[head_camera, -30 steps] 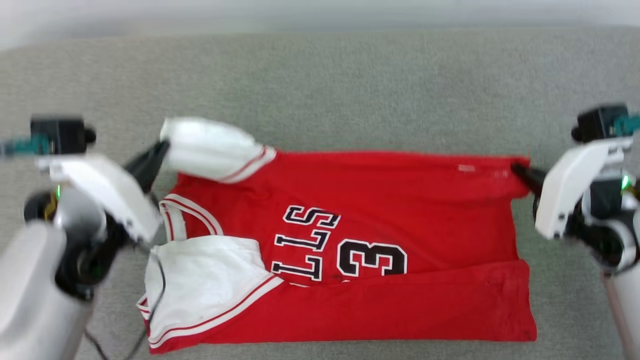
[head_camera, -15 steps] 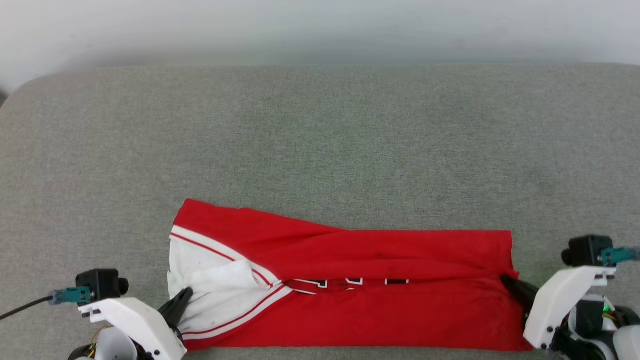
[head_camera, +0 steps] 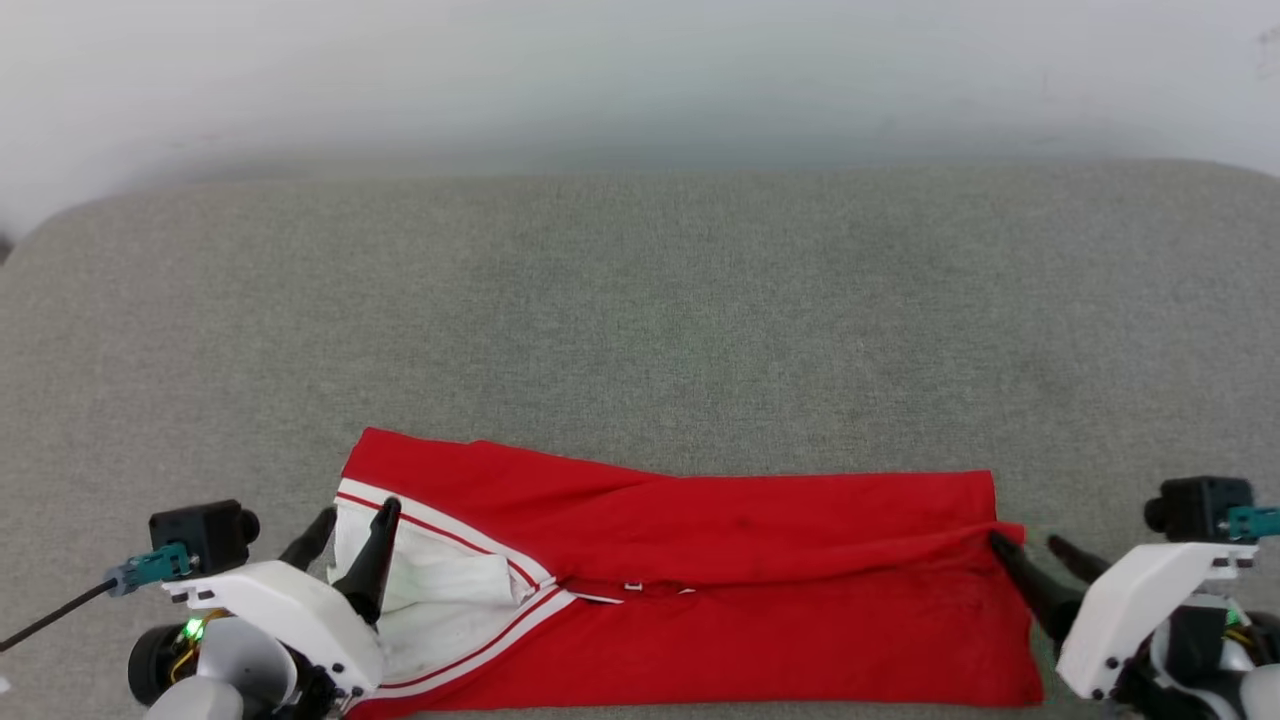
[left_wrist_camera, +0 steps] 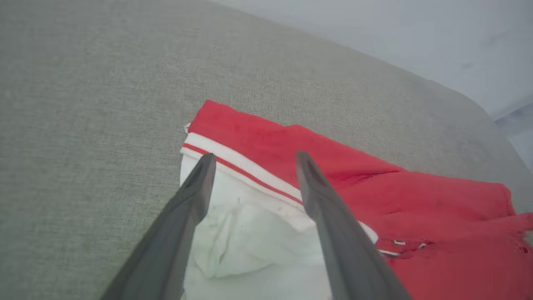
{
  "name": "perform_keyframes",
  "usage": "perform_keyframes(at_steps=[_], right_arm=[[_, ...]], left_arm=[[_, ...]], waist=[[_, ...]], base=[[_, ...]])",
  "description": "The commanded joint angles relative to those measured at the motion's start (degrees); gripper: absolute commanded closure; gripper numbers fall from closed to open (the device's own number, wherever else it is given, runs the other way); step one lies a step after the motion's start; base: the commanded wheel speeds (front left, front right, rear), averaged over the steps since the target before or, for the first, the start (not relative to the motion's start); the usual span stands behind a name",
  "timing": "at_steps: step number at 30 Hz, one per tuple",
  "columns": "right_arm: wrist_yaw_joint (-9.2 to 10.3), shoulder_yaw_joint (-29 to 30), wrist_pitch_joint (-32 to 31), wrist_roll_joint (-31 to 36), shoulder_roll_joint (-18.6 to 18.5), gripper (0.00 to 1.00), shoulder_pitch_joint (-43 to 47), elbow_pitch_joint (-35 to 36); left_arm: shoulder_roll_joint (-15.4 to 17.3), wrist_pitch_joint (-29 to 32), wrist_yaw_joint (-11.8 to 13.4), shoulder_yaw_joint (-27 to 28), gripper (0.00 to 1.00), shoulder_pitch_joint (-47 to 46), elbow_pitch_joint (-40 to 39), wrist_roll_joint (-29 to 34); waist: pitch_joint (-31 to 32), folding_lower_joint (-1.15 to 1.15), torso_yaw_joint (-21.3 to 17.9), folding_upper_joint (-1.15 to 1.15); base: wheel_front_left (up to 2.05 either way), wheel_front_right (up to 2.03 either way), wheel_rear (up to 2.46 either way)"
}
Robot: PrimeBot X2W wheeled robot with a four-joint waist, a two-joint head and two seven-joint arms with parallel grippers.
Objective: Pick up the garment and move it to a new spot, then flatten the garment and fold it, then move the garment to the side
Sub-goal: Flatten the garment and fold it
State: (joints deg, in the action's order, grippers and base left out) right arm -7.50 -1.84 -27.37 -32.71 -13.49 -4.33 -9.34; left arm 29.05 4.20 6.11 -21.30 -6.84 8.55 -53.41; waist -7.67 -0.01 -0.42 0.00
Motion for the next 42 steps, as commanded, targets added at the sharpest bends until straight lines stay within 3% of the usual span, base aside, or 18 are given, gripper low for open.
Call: perform_keyframes(at_steps=[1, 9, 15, 23, 32, 33, 34, 35, 42], right_arm=[[0.02, 1.71, -0.98, 0.04, -0.98, 0.0, 0.49, 1.41], [0.02, 8.18, -8.11, 1.38, -2.14, 0.0, 0.75, 4.22], [0.02, 11.06, -14.5, 2.97, -0.76, 0.0, 1.56, 5.04], [0.02, 12.01, -19.9, 4.9, 2.46, 0.0, 2.09, 3.18], [0.01, 9.57, -22.16, 3.37, 4.39, 0.0, 0.21, -4.81], [0.01, 9.2, -22.69, 2.87, 4.73, 0.41, 0.18, -5.63], [0.01, 8.81, -22.87, 2.67, 4.8, 0.89, 0.13, -6.08], [0.0, 8.6, -22.77, 2.57, 4.83, 1.0, 0.02, -6.38], [0.01, 8.03, -20.92, 2.43, 2.31, 1.0, -2.16, -4.76]], left_arm=[[-0.44, -2.46, 0.31, -0.08, 0.0, -1.06, -1.27, 1.8], [-2.53, -10.58, 1.49, -1.52, 0.0, -2.42, -4.23, 7.92], [-3.8, -17.11, 3.8, -2.0, 0.0, -2.98, -5.9, 14.02], [-5.02, -19.04, 5.92, -2.46, 0.0, -2.44, -10.31, 20.09], [-6.15, -19.35, 5.44, -2.7, 0.0, -4.0, -12.12, 22.66], [-6.17, -19.37, 5.28, -2.68, 0.0, -3.99, -11.98, 22.82], [-6.28, -19.37, 5.16, -2.63, 0.0, -4.0, -11.87, 23.07], [-6.37, -19.38, 5.13, -2.53, 0.0, -4.07, -11.75, 23.16], [-5.84, -19.43, 5.08, -2.56, 0.0, -2.85, -10.71, 23.88]], waist=[[1.5, 0.01, 0.02, 0.0], [3.87, 0.01, 1.46, 0.0], [4.08, 0.01, 3.81, 0.0], [1.56, 0.01, 7.43, 0.0], [-1.39, 0.01, 9.6, 0.0], [-1.4, 0.01, 9.69, 0.0], [-1.39, 0.01, 9.75, 0.0], [-1.31, 0.01, 9.77, 0.0], [0.69, 0.01, 8.74, 0.0]], base=[[0.0, 0.0, 0.0], [0.0, 0.0, 0.0], [0.0, 0.0, 0.0], [0.0, 0.0, 0.0], [0.0, 0.0, 0.0], [0.0, 0.0, 0.0], [0.0, 0.0, 0.0], [0.0, 0.0, 0.0], [0.0, 0.0, 0.0]])
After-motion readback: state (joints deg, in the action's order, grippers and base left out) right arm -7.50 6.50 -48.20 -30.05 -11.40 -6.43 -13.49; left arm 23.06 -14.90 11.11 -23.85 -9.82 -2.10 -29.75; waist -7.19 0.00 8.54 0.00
